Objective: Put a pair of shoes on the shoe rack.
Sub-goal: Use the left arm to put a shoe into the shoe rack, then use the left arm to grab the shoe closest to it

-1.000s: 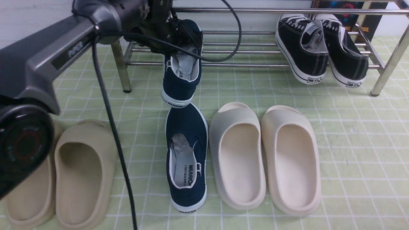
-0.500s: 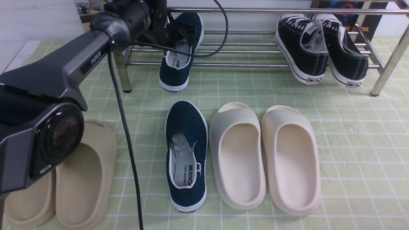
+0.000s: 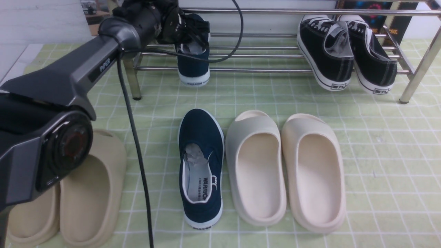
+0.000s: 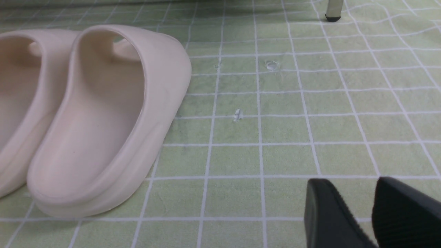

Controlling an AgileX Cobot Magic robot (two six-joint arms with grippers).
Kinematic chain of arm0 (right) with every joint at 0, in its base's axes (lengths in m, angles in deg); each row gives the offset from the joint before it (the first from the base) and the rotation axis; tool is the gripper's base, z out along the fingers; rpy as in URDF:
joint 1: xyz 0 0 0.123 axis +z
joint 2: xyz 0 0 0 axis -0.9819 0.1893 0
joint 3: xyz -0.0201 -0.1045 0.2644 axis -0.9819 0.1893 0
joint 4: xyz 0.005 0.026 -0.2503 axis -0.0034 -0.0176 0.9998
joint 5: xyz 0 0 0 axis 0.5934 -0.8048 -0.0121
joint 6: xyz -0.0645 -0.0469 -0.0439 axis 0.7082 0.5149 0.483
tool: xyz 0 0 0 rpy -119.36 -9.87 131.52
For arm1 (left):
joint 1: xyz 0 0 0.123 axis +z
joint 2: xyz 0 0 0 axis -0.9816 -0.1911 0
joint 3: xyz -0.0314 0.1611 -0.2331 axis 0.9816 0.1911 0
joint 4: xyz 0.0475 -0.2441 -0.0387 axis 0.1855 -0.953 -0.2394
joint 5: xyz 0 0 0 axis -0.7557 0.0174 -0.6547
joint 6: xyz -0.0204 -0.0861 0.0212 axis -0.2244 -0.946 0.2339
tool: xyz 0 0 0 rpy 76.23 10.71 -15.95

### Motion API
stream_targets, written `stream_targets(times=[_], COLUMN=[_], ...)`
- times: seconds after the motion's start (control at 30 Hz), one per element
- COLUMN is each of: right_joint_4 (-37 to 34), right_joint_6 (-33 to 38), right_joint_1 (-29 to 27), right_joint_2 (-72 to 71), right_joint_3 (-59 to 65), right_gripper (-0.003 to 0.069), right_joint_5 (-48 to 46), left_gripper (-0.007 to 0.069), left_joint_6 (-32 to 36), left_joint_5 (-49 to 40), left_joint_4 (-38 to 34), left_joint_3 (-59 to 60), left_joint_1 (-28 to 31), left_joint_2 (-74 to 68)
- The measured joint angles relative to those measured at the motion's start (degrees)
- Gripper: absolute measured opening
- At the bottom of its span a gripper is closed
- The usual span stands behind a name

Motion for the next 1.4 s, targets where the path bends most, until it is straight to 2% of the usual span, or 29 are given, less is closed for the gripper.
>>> stream_targets(times=[0.1,0.13,0.23,0.3,0.43,0.47,0.53,0.57,0.63,0.7,0.83,0.97,1.17,1.2,1.27,1.3,1.33,1.37,1.4], right_joint_4=[0.00,0.00,0.00,0.00,0.00,0.00,0.00,0.00,0.00,0.00,0.00,0.00,0.00,0.00,0.00,0.00,0.00,0.00,0.00], right_joint_6=[0.00,0.00,0.00,0.00,0.00,0.00,0.00,0.00,0.00,0.00,0.00,0.06,0.06,0.06,0.06,0.06,0.06,0.06,0.06], right_joint_1=[0.00,0.00,0.00,0.00,0.00,0.00,0.00,0.00,0.00,0.00,0.00,0.00,0.00,0.00,0.00,0.00,0.00,0.00,0.00], right_joint_2=[0.00,0.00,0.00,0.00,0.00,0.00,0.00,0.00,0.00,0.00,0.00,0.00,0.00,0.00,0.00,0.00,0.00,0.00,0.00], right_joint_3=[0.00,0.00,0.00,0.00,0.00,0.00,0.00,0.00,0.00,0.00,0.00,0.00,0.00,0.00,0.00,0.00,0.00,0.00,0.00], right_gripper=[0.0239,0.0239,0.0239,0.0239,0.0239,0.0239,0.0239,0.0239,0.0239,0.0239,0.0239,0.0239,0.0239,0.0239,0.0239,0.0239,0.0239,0.0239,0.0239], right_joint_5=[0.00,0.00,0.00,0.00,0.00,0.00,0.00,0.00,0.00,0.00,0.00,0.00,0.00,0.00,0.00,0.00,0.00,0.00,0.00], left_gripper=[0.0358,0.0377,0.0388,0.0388,0.0375,0.0373,0.0367,0.0367,0.0364,0.0364,0.0364,0.0364,0.0318,0.0281,0.0124,0.0110,0.0022,-0.0009,-0.0009], left_joint_6=[1.15,3.24,8.78,11.75,16.45,16.57,17.36,17.45,18.66,19.12,17.77,17.21,21.30,22.12,22.89,22.88,22.96,22.96,22.96], left_joint_5=[-7.18,-13.25,-27.45,-33.22,-36.84,-36.84,-36.96,-36.96,-36.61,-32.16,-15.07,-4.39,-0.34,0.32,1.06,1.00,0.24,-1.59,-3.20], left_joint_4=[0.00,-0.20,-1.87,-4.38,-12.87,-13.28,-19.16,-19.16,-24.85,-28.52,-32.45,-38.26,-42.10,-42.18,-42.32,-42.32,-42.08,-41.98,-41.69], left_joint_3=[-0.48,-0.78,-1.32,-1.57,3.85,4.39,13.98,14.89,27.86,38.66,55.69,63.57,65.04,65.04,65.09,65.09,64.98,64.73,64.30], left_joint_1=[-0.57,-1.46,-3.21,-3.77,-3.84,-3.84,-3.84,-3.84,-3.84,-3.84,-3.84,-3.84,-3.84,-3.84,-3.84,-3.84,-3.84,-3.76,-3.78], left_joint_2=[1.61,3.79,9.47,12.06,18.93,19.77,25.72,25.72,31.73,35.56,37.37,35.54,31.19,30.58,29.89,29.89,30.68,31.68,32.82])
